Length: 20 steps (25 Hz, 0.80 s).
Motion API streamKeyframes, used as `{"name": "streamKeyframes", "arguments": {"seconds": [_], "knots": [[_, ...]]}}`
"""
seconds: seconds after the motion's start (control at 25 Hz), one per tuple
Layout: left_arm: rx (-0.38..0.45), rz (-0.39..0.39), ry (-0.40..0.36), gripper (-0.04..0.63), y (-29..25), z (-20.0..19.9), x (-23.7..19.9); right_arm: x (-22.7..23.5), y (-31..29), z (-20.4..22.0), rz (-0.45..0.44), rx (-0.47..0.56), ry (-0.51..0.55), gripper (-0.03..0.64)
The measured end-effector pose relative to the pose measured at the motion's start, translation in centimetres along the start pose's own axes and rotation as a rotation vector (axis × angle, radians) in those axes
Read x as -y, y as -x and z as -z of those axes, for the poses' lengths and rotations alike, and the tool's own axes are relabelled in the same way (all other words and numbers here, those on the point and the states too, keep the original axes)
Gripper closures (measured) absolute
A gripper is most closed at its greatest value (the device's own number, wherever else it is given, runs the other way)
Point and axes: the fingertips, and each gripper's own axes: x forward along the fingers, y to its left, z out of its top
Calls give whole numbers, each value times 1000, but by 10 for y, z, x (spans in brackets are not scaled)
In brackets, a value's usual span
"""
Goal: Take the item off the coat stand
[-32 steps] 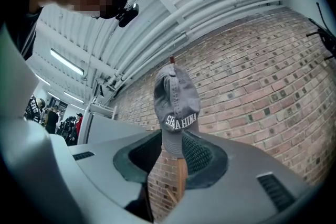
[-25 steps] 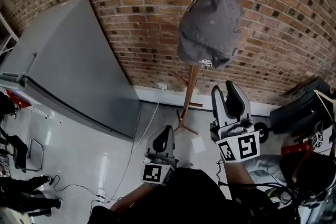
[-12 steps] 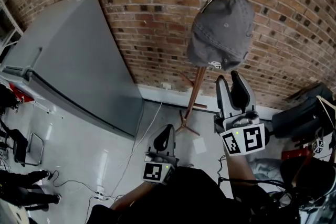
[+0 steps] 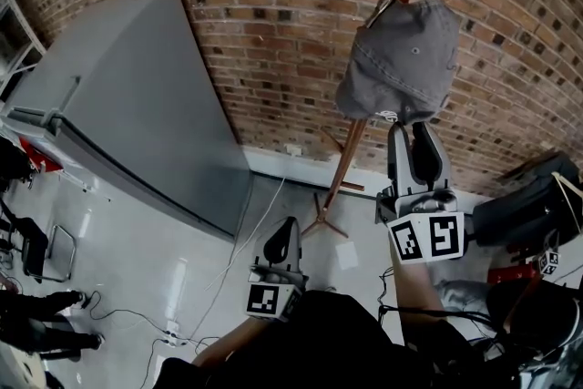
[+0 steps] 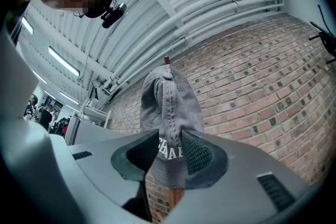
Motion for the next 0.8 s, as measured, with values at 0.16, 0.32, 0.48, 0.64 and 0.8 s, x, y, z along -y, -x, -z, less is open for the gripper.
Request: {"name": "streamKeyframes", "arguments": {"seconds": [0.16,0.32,0.48,0.64,0.8], "knots": [[24,-2,9,578,0,-6,0,2,-2,-1,12,6,6,479],[59,-6,13,580,2,-9,-2,4,-3,-3,19,17,2,531],[41,-8,17,580,4,-9,-3,4,1,-8,24,44,-3,555],[36,1,20,580,5,-7,-2,2,3,-18,5,70,-2,565],[12,24,43,578,6,-2,4,1,4,-28,-9,86,13,565]]}}
